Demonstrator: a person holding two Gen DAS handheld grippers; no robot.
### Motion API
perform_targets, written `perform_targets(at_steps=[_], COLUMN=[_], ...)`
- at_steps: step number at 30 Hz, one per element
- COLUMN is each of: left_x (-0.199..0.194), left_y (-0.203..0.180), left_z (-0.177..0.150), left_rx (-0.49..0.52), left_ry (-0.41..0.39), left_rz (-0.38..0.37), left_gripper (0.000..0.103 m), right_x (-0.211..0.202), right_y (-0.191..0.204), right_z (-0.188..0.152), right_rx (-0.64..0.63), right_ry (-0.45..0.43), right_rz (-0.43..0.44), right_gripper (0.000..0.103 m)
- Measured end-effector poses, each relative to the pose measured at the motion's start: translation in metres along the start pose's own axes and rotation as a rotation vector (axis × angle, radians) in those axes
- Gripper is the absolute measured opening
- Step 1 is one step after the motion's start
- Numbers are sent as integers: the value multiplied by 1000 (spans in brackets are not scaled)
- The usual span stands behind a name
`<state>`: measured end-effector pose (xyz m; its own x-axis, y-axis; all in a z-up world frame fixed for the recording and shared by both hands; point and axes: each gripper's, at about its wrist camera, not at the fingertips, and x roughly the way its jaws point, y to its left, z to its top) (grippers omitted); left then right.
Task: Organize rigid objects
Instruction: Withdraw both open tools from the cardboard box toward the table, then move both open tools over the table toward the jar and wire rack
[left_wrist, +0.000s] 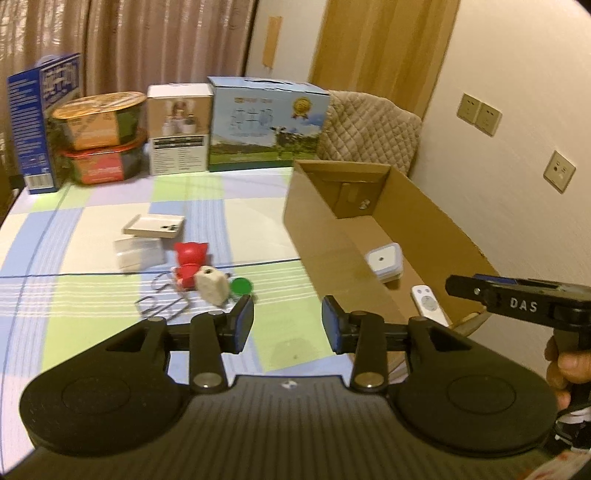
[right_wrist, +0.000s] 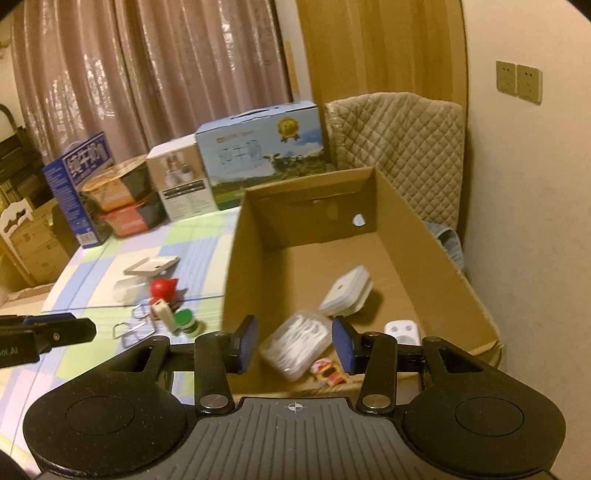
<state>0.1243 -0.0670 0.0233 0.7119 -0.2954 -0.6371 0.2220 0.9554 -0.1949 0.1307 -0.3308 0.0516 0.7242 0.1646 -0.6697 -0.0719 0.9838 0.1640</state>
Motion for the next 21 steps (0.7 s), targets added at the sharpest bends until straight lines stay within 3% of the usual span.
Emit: perform_targets(at_steps=[7,15,21], left_x=[-28,-50,-56], left_y=[37,91,118], left_z=[-10,-19,-22], left_rx=[-35,-97,-116], left_ry=[-22,-33,-37], left_rz=[69,165,206], left_gripper=[48,62,74], right_x=[-11,-12,5], right_y=[35,86,117], right_z=[-9,-15,-25], right_rx=[-34,-92,-150], right_ry=[-7,-18,12], right_rz=[46,130,166], right_gripper=[48,68,74])
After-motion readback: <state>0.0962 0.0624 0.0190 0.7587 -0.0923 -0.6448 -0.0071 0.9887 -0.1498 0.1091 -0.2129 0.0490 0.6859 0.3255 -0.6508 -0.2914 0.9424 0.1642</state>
